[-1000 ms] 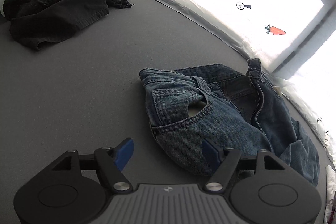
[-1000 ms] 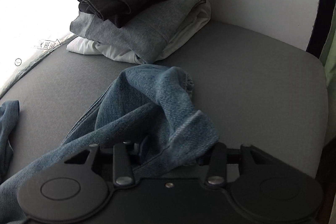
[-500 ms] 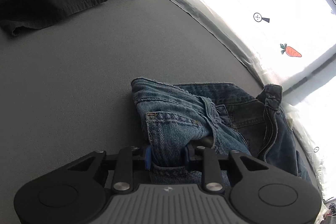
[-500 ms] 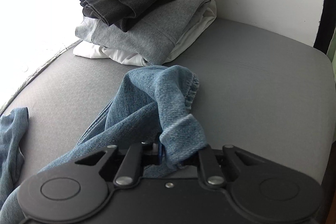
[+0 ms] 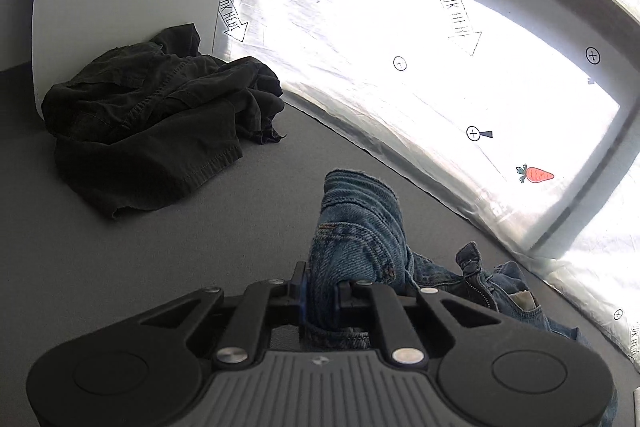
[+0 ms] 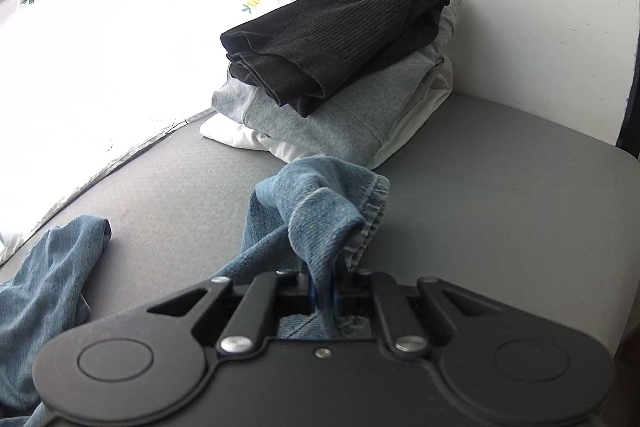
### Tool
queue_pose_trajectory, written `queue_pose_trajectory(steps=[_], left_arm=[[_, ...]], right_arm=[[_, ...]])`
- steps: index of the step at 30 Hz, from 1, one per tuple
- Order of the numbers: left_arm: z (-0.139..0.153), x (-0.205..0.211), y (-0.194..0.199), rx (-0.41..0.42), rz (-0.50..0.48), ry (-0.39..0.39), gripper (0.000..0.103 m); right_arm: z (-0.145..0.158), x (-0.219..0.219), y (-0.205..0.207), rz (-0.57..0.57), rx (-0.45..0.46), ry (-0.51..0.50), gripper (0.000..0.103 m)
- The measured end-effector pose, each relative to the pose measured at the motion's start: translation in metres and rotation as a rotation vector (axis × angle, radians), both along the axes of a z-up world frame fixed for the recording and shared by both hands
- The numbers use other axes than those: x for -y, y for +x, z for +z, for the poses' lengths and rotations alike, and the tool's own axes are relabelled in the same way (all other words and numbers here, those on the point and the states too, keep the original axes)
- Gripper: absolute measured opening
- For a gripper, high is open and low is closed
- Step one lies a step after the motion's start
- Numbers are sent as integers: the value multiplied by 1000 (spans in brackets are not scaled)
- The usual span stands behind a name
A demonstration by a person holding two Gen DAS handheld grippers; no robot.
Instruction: Fold clothes
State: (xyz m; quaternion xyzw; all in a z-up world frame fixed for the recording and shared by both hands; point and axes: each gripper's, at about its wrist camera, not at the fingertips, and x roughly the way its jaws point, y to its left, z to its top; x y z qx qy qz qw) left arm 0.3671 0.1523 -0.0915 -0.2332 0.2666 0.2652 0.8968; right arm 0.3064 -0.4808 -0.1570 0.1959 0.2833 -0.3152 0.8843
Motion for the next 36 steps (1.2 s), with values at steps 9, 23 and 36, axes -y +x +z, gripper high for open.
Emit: queue_pose_trajectory(steps=[9,23,36], left_arm=[[-28,-61,-107,-74,221,-84,12],[-38,-76,-135,-273,106,30,44],[-16,-68,-154,-152,168,-91,67]], right_arm=[[-1,-43,-30,116,-19,41,8],[-12,-84,-65,134,-144,69,13],[-5,-53,-98,121,-51,135,44]])
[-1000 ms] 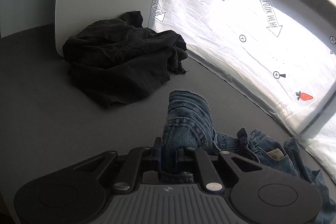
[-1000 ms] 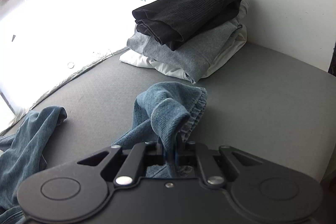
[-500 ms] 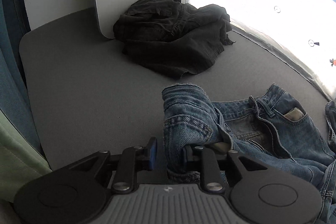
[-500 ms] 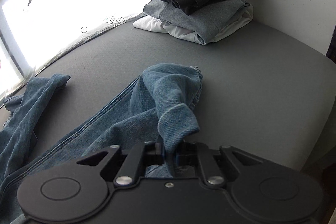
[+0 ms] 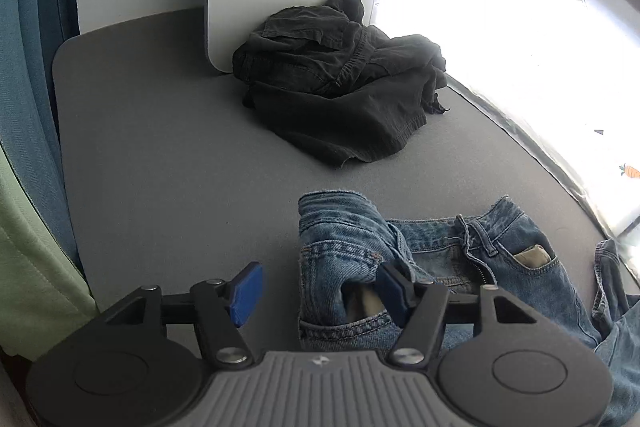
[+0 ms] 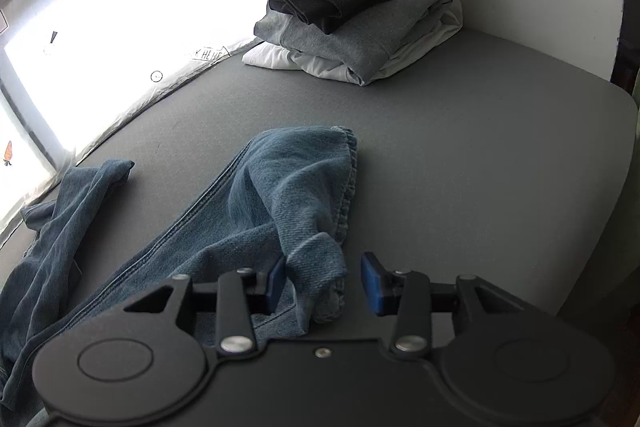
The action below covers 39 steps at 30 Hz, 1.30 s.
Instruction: Fold clothes
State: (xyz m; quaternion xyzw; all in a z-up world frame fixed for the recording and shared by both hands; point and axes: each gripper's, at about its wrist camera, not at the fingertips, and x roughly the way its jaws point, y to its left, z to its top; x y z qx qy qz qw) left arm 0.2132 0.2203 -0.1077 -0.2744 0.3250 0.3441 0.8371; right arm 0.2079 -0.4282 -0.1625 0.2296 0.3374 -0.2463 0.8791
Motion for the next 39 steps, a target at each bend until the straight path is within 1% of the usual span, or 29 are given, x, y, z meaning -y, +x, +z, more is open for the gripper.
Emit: queue_pose_trajectory(steps=[1,3,6,8,12,16,20,21,25,27,28,30,34,35,37,39], left_arm=[[4,4,-1,11,-6,12,70],[13,17,0,10,-22,56,71],[20,39,3,33,-69,59,72],[19,60,7,32,-123,60,76],[4,112,19,-29,-256,72,76],[-23,159,26,-98,-375,32,76],[-50,198,35,-193,-467,62,76],[-56,203,37,-211,-480,68,76],[-74,219,47,-308,-516,95,78],[-81,226,51,-351,-535,110,82],[-84,229,53,-365,-539,121,85],[-92,234,56,-387,-543,146,91],[-94,229,63,-408,-511,99,96],[-95,227,65,-414,-507,86,100],[-97,223,69,-425,-499,64,103],[-98,220,70,-430,-495,48,103]], right_arm=[[1,4,-2,-3,19,7,46],[3,14,-6,-11,47,23,46],[8,27,-11,-11,90,46,47],[13,37,-15,-16,128,64,48],[18,62,-22,-48,187,115,50],[7,80,-16,-53,116,108,51],[-12,82,-3,16,38,122,50],[-17,81,0,27,34,133,50],[-26,73,9,75,33,184,50],[-24,68,17,113,29,149,51],[-23,65,20,132,27,131,53],[-24,65,29,131,24,122,55],[-30,68,49,130,17,158,55],[-31,67,54,144,13,165,55],[-36,62,65,169,1,166,56],[-40,54,77,204,-11,175,56]])
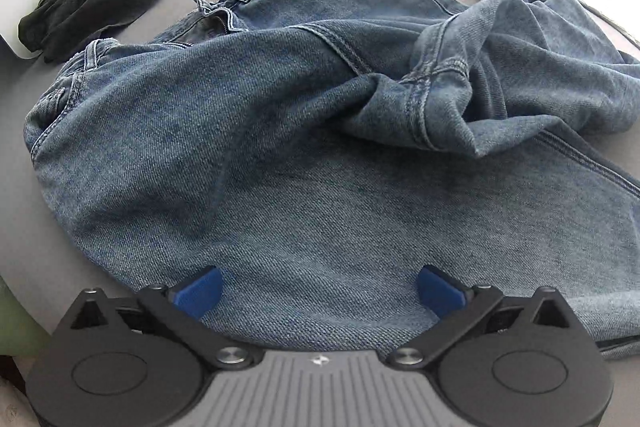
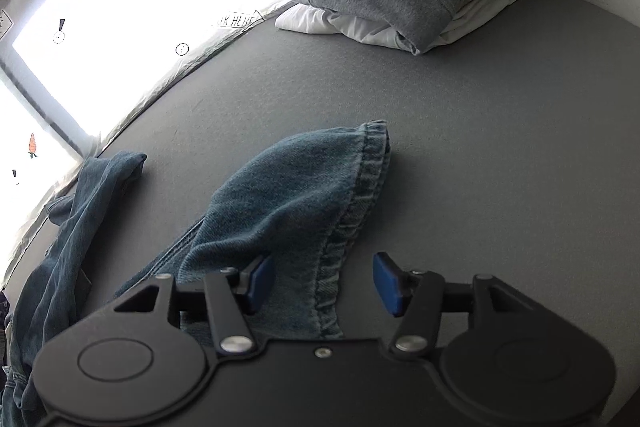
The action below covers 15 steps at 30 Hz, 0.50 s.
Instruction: Fold clothes
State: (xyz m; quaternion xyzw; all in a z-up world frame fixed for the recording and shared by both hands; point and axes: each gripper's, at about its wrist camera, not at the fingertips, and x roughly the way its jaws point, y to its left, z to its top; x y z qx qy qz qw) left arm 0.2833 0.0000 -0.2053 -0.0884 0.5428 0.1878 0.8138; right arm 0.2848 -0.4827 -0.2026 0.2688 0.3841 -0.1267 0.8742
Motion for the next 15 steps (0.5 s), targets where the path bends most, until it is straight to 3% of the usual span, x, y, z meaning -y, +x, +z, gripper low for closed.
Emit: queue_pose_trajectory(steps=[2,4,6,8,10,12,15], left_arm=[[0,1,0,1,-2,1,103],[0,0,-1,1,-5,-1,103],[1,-1,0,-3,-11,-5,103],[0,-1,2,-11,-17,-12,103],[0,-2,3,-16,-23,-18,103],[0,-2,2,-15,-26,-20,103],[0,-2,1,-14,-26,-20,103]], right_arm=[[-3,-12,10,38,-8,-25,57],[-5,-24,20,75,-18,-68,72],[-6,-38,28,104,-26,-127,75],[-6,-46,34,143,-20,-156,69],[-5,-49,37,175,-11,-159,47],[-4,-50,38,179,-6,-136,36],[-3,-52,37,176,-2,-146,29]])
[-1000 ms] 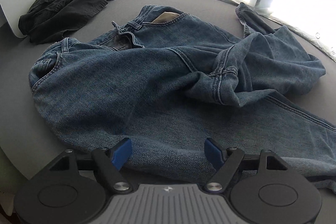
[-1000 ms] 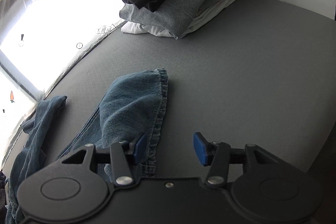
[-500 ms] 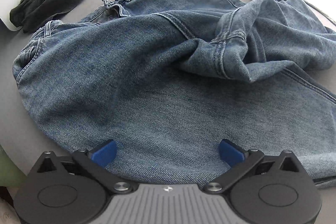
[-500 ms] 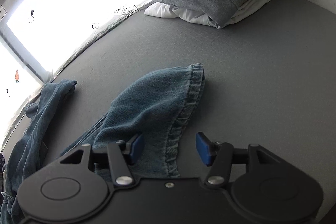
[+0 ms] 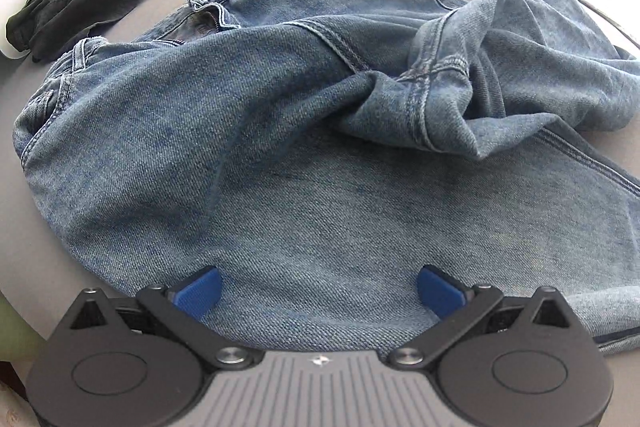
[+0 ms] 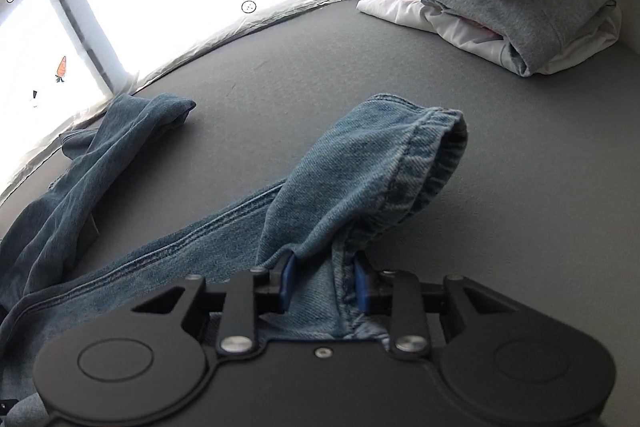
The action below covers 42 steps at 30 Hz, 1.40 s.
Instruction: Fold clothes
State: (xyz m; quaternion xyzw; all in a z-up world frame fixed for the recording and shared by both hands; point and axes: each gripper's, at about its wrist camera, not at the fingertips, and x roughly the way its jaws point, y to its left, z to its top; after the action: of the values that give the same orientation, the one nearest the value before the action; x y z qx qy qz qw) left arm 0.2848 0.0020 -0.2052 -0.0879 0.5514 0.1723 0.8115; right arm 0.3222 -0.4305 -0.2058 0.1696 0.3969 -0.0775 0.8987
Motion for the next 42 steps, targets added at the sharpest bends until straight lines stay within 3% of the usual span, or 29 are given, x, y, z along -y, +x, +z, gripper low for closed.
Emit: queue_pose_trajectory(steps=[5,11,16,19,24,25,28,32,34,37,39,42], left_arm=[[-1,0,1,3,4,1,103],[-2,1,0,14,9,6,103],[-3,0,-1,22,14,8,103],[-4,-1,-2,23,15,7,103],[-3,-2,-1,23,16,6,103],[-3,-2,-1,24,16,7,103],[-2,-2,-1,28,15,8,103],[-2,0,-4,35,11,9,103],[-2,0,-4,36,9,8,103],[-2,1,-3,33,10,6,103],[-2,-1,-2,33,9,1,103],[-1,-4,-2,51,25,-4,103]], right_arm=[[10,5,-5,-13,15,-74,20],[16,19,-19,-9,-11,-295,14],[21,47,-32,-81,-47,-457,11],[24,61,-39,-43,-47,-496,11],[30,27,-44,89,-19,-805,11],[33,26,-44,86,-12,-818,11],[32,39,-39,32,-69,-737,14],[-2,59,-32,-23,-272,-640,24],[0,59,-35,-52,-254,-658,40],[6,61,-36,-82,-239,-646,47],[14,67,-38,-129,-211,-561,49],[22,78,-49,-226,-141,-330,51]])
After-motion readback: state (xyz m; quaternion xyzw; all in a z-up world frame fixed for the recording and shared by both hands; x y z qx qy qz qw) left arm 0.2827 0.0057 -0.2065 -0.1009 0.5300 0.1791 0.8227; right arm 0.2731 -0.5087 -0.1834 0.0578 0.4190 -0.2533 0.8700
